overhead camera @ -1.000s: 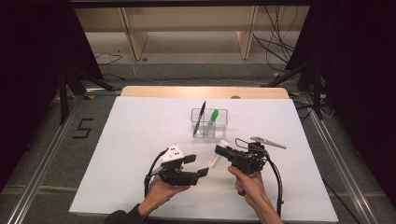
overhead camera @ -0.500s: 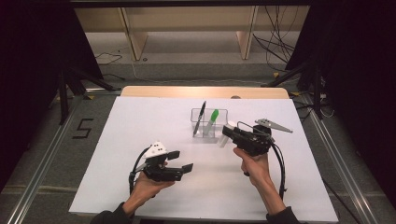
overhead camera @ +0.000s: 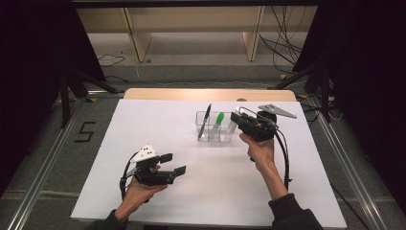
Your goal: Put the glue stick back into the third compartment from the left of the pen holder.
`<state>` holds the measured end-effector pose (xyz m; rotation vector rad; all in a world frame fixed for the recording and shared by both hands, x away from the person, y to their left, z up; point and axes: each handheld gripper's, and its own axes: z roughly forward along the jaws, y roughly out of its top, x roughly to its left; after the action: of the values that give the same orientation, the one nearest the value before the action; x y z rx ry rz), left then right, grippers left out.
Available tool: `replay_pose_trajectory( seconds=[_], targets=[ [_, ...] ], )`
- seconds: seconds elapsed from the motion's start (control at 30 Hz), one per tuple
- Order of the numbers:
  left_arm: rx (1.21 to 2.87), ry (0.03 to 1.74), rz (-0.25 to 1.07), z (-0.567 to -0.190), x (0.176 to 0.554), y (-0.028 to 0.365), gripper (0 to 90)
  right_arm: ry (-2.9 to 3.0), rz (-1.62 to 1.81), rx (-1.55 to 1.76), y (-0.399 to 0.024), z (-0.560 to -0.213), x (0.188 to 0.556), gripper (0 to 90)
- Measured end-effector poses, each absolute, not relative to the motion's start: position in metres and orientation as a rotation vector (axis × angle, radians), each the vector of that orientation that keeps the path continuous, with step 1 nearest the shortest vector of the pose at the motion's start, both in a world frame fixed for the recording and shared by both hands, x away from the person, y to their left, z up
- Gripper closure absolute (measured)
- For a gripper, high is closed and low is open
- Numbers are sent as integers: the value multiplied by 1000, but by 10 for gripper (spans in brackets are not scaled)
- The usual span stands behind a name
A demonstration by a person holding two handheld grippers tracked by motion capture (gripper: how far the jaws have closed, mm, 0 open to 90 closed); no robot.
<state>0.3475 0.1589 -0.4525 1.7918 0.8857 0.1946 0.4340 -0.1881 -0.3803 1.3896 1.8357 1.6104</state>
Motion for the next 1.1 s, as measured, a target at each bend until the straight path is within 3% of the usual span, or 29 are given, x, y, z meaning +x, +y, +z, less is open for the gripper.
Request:
replay_pose_trajectory(
  seconds=[0.67, 1.1],
  targets=[
    [1782, 855, 226, -455, 340, 165, 212, 1818, 1450, 1439, -173, -384, 484, 676],
    [1759, 862, 228, -455, 342, 168, 207, 1843, 1410, 1465, -168, -397, 495, 675]
  ],
)
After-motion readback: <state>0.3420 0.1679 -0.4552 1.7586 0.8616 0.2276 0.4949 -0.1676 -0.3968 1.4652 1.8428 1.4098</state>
